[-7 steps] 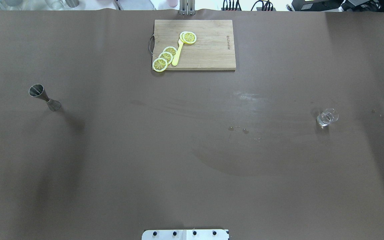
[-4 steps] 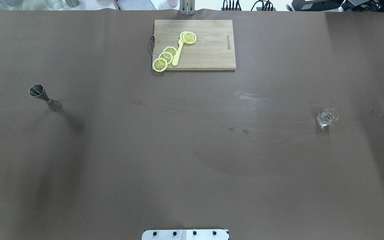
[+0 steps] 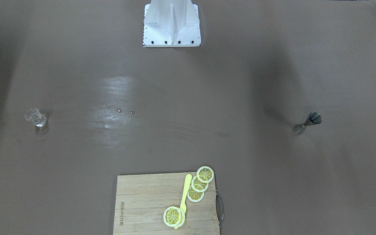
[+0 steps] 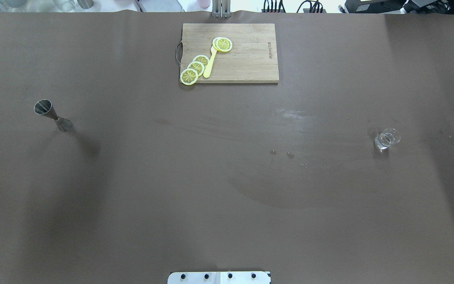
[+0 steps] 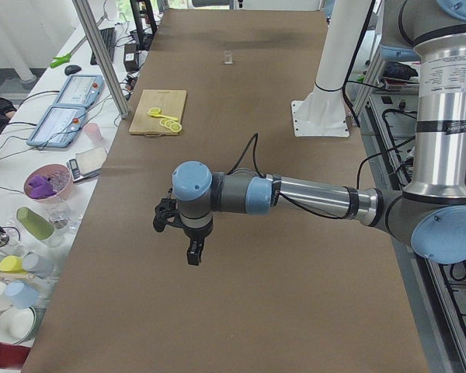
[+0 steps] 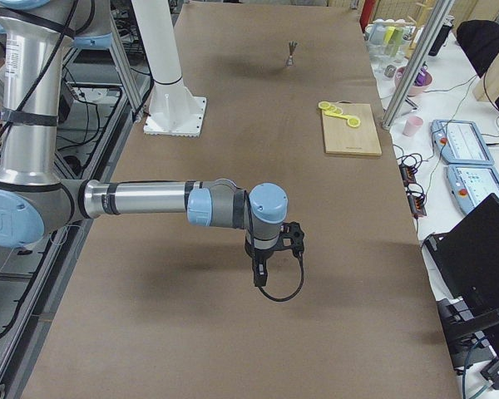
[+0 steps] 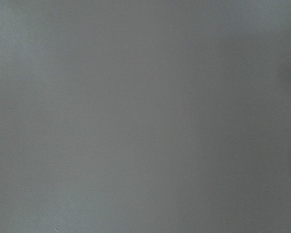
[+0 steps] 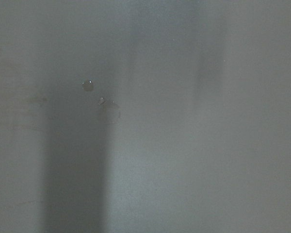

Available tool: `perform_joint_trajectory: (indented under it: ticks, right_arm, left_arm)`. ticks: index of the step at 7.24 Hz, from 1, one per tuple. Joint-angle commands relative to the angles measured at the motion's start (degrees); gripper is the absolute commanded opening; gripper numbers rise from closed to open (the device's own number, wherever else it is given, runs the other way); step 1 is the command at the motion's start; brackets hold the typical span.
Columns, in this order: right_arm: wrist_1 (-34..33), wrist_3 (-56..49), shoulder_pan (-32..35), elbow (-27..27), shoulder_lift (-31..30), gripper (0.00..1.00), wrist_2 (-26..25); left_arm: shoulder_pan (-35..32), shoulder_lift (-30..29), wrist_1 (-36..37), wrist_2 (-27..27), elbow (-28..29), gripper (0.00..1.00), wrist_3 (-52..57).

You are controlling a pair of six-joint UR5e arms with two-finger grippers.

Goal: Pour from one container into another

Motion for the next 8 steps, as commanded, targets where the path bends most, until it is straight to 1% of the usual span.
perform_joint_trajectory:
  ticks: [1,2,3,4,5,6,7,8]
  right_arm:
    - [0.11,0.0,0.0,0.38,0.24,1.0,0.61]
    - [0.2,0.0,0.0,0.47,0.24,1.0,0.62]
    - [0.2,0.0,0.0,0.21,0.24,1.0,0.53]
    - [0.2,0.0,0.0,0.38,0.24,1.0,0.61]
    - [0.2,0.0,0.0,0.3,0.24,1.0,0.53]
    - [0.2,0.0,0.0,-0.05,0.24,1.0,0.35]
    - [0.2,0.0,0.0,0.03,0.24,1.0,0.35]
    - [0.2,0.0,0.0,0.03,0.33,1.0,0.35]
  left_arm:
    - [0.04,-3.37,-0.1,-0.09,-2.36,0.98,-0.09]
    - [0.13,-6.36,-0.1,-1.39,-2.1,0.98,-0.09]
    - [0.22,-7.6,-0.19,-4.45,-2.19,0.98,-0.09]
    - [0.65,-8.49,-0.02,-6.22,-2.27,0.98,-0.52]
    - [2.48,-10.67,-0.1,-6.24,-2.71,0.98,-5.31]
    - [3.2,-11.91,-2.97,-6.24,-2.89,0.98,-10.84]
    - [4.34,-12.97,-8.4,-5.98,-2.63,0.98,-16.12]
    - [4.7,-14.54,-12.28,-6.24,-2.8,0.98,-22.52]
